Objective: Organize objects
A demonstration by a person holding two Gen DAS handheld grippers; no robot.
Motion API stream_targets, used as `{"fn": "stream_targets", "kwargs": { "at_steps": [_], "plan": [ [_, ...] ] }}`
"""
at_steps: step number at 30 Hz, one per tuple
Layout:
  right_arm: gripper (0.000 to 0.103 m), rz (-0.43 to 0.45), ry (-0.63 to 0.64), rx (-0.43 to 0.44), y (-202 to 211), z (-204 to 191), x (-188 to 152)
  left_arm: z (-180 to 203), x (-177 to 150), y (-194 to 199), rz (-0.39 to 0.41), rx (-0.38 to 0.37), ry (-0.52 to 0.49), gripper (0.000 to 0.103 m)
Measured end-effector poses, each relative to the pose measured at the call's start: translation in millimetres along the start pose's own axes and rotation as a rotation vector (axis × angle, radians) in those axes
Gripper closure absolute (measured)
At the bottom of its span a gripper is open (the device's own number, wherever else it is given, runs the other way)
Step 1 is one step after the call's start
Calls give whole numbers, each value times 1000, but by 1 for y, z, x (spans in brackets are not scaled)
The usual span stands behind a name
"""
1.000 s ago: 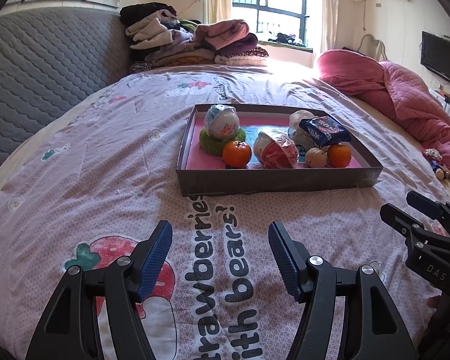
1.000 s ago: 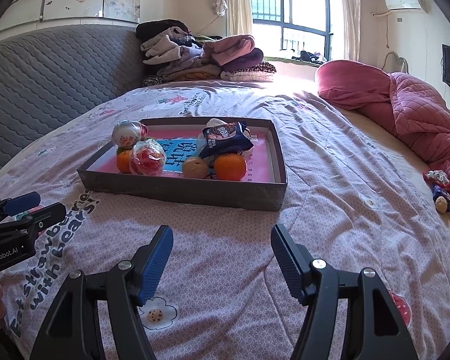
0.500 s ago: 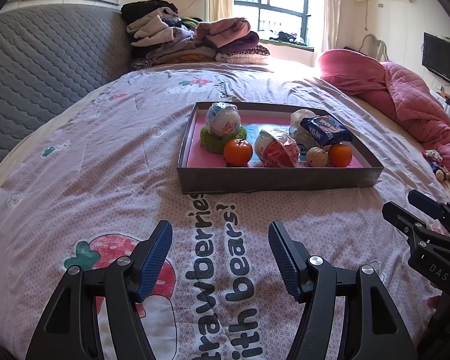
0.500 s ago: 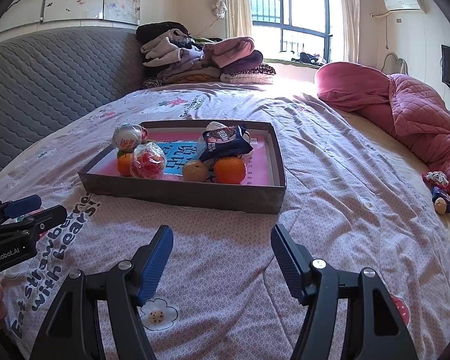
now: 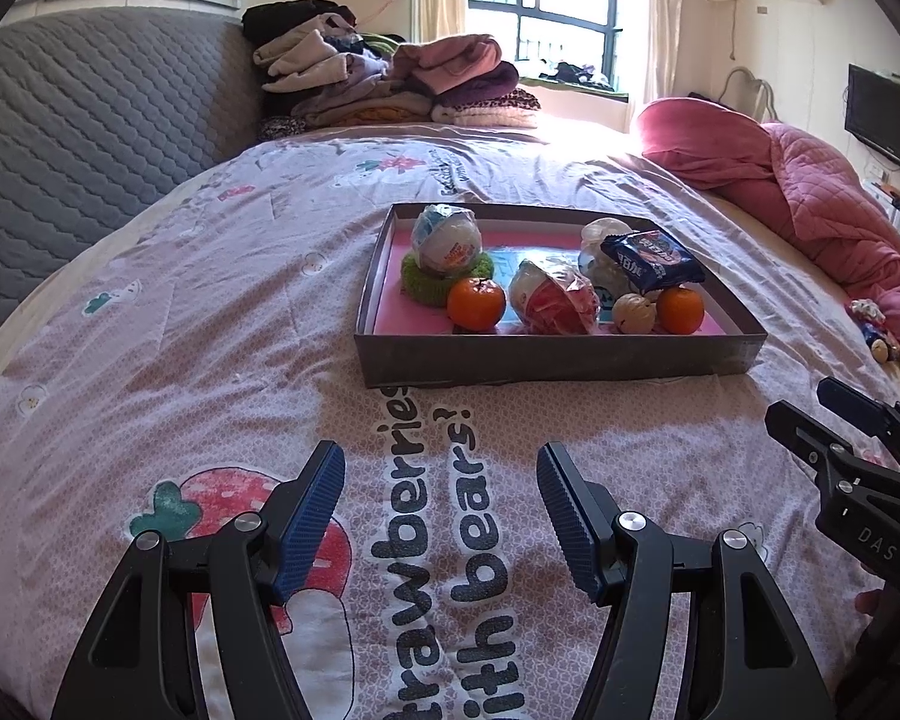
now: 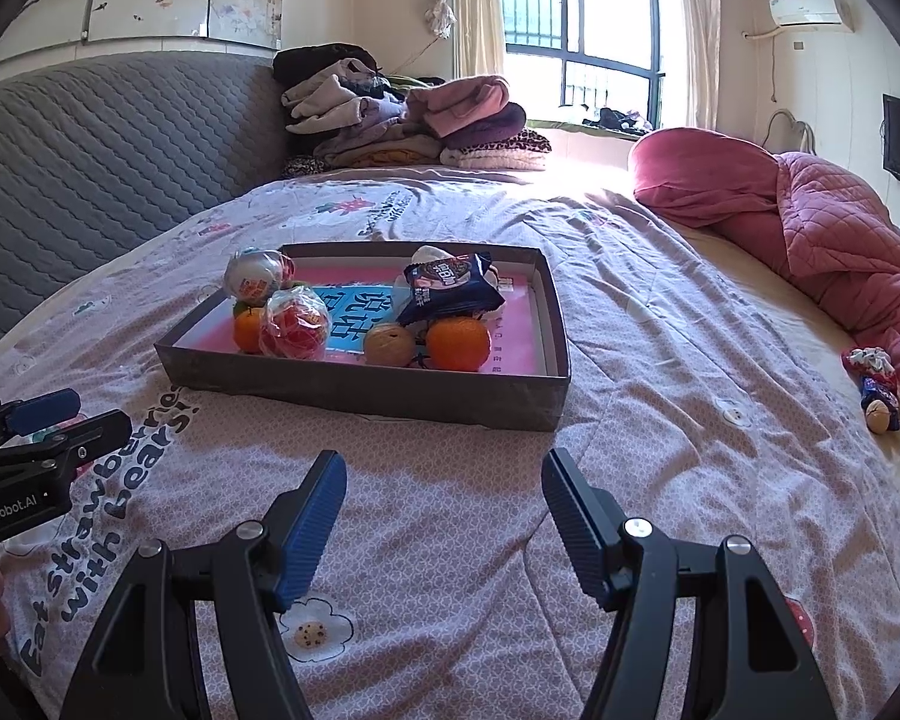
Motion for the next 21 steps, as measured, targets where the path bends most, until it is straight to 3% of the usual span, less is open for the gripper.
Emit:
{"fn": "stream_targets", "kwargs": {
  "at_steps": [21],
  "plan": [
    [36,2,7,-9,1,2,-1,4,4,3,17,6,-22,35]
  ]
}}
Point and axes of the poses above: each gripper's, at about its wrist camera, not at the fingertips, and y roughly against the way its jaws point, z to its right, x to its top, the point moved 10 cm from there along -y, roughly the way its jaws point, and after that the axes turned 4 degrees about z, right-handed, at the moved point
